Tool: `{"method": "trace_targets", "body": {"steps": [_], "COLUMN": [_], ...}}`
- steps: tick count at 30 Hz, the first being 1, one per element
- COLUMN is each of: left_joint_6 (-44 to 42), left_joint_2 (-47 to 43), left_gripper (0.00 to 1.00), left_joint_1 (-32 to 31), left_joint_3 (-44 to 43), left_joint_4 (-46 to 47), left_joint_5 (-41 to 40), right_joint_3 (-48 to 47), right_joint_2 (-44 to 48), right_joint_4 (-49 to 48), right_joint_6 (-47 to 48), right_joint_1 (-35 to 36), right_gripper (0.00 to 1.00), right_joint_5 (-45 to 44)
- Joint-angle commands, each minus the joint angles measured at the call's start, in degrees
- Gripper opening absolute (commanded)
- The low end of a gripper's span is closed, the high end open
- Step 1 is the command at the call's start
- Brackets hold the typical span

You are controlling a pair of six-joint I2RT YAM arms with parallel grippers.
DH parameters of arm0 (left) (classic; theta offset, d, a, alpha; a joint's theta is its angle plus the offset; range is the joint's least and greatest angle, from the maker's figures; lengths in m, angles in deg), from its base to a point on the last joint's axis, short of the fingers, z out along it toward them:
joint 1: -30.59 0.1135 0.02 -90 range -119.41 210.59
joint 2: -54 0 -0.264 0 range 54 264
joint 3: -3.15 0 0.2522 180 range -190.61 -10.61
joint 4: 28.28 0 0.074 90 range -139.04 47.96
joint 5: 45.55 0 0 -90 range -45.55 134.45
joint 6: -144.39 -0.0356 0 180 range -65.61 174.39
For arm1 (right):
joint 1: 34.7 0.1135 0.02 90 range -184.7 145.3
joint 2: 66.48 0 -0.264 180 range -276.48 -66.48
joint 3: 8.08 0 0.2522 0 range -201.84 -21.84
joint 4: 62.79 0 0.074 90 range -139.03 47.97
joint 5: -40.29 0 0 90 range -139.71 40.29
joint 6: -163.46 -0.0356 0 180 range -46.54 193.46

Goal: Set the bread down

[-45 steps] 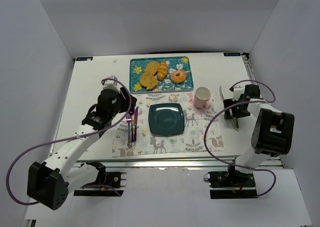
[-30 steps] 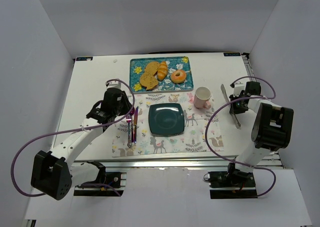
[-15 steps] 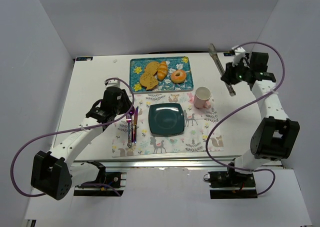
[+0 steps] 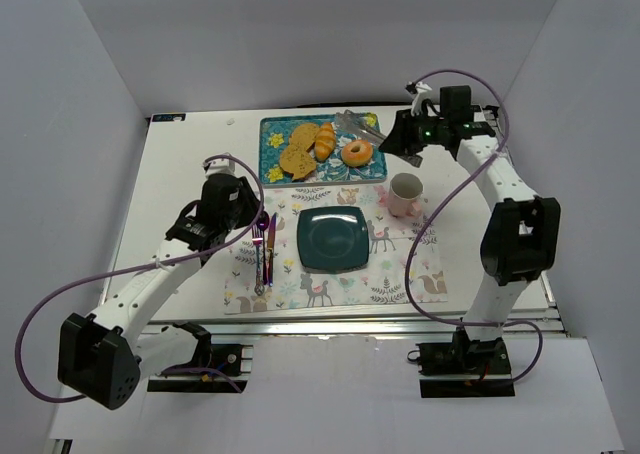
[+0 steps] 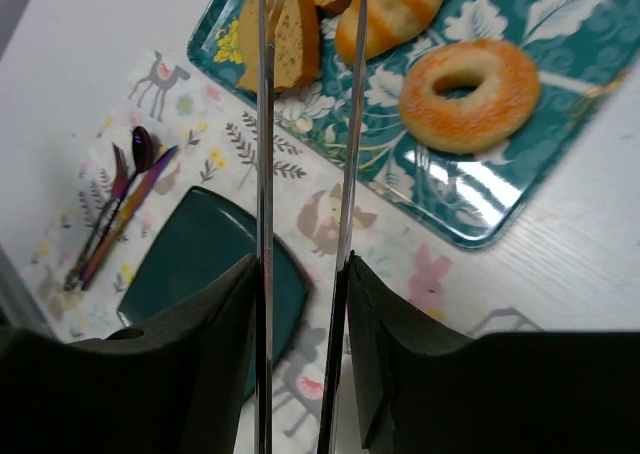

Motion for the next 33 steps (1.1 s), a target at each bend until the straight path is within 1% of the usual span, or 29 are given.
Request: {"method": "trace_targets", "body": {"steps": [1,4,7,10,11,16,22,33], "left_joint_6": [1.6,2.4,3.5,4.6,5.6,5.9,5.8,4.8], "left_joint_2": [-2.7,-3.0,-3.0,-3.0,-2.9,-3.0,-2.4,-0.1], "left_gripper": [0.51,0.51,0.51,0.51,0.51,0.51,0.51,0.51], "left_joint_1": [-0.1,-0.1,-0.1,-0.1,-0.1,-0.1,-0.1,-0.1], "left_joint_3": [-1.4,-1.5,-1.5,-1.2,-1.1,-1.1,-1.0,-2.3], "left_joint_4": [-1.4,-1.9,-1.8,-1.2,-0.9,-1.1,-0.7,-0.7], "left_joint_5": [-1.2,-1.6,-1.9,-2.3,-2.7,-3.3,-3.1,-2.5], "right_joint_3": [-2.9,-2.3,-3.0,-3.9,-4.1,0.0,6.0,5.9], "right_joint_2": [-1.8,-4.9,-6.7,-8.5,-9.0,-7.2,-4.8,-7.4], "right_joint_4": [-6.1,-8.3,-9.1,-9.1,-8.1,-7.4,-8.4,-9.3], "right_joint_6": [-11.1,-18.3,-21.6,-26.1,-30.1,-34.3,-39.2,-42.5], "right_joint_1": [3.1,4.5,5.0,5.4,5.5,5.6,6.2,6.7], "right_gripper": [0.45,0.46,0.46,0.46,0.44,0.44,0.47,0.50], "right_joint_5": [1.8,-0.4,-0.9,-3.8,-5.6,-5.7,-5.0,-4.6]}}
